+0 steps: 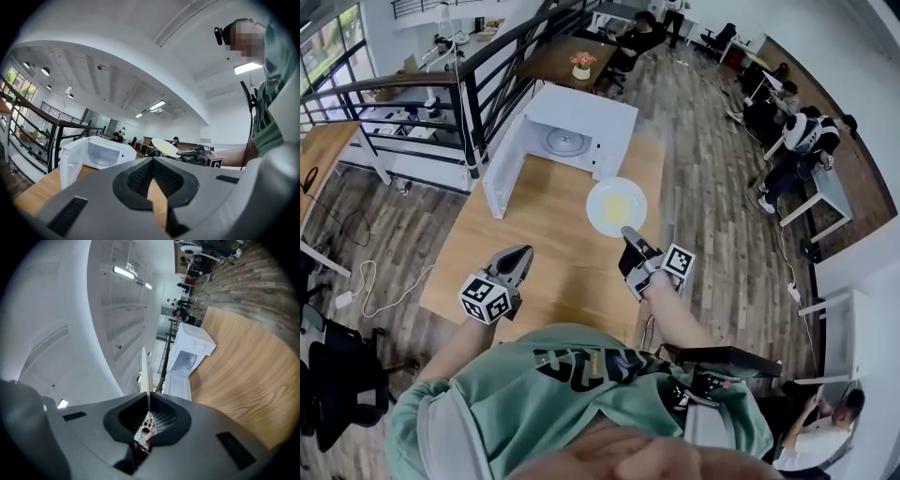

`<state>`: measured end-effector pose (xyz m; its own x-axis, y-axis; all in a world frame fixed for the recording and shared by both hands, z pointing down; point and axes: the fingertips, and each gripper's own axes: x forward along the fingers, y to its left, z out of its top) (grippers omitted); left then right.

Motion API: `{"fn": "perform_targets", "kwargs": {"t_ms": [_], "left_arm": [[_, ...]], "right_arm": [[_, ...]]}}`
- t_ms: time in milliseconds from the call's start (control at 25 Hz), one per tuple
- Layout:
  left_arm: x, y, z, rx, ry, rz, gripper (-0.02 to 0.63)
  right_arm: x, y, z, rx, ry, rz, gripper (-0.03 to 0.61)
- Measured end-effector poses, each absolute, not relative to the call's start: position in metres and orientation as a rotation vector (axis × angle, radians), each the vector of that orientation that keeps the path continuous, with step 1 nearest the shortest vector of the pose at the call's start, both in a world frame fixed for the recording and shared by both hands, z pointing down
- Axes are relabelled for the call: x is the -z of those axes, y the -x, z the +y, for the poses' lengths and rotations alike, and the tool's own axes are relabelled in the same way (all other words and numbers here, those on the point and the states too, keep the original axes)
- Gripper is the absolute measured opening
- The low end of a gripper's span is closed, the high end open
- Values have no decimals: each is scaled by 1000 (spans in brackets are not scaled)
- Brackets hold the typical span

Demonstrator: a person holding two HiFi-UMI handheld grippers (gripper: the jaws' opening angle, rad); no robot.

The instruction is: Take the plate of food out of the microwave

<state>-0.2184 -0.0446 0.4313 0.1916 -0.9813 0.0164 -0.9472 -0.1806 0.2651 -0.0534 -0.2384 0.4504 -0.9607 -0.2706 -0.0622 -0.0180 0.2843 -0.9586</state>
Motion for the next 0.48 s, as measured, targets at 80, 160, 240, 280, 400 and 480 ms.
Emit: {"fn": "perform_targets", "kwargs": {"t_ms": [80, 160, 240, 280, 400, 480], "left_arm": [[-428, 193, -42, 221, -2217, -1891, 4], [-424, 169, -35, 207, -2187, -1917, 3], [-425, 148, -30, 176, -2165, -1935, 5], [-425, 140, -29, 161, -2156, -1942, 3], [-427, 127, -25, 129, -2129, -1947, 5], [-426, 126, -23, 106, -2137, -1944, 5]], "right_arm": [[-445, 36, -238, 1747, 217, 2371, 18], [-445, 20, -235, 1766, 171, 2375, 18], [-447, 5, -233, 1784, 133, 2375, 18], [-449, -1, -233, 1790, 118, 2374, 18], [-457, -9, -228, 1824, 88, 2356, 18], [-463, -10, -222, 1845, 85, 2342, 18]]}}
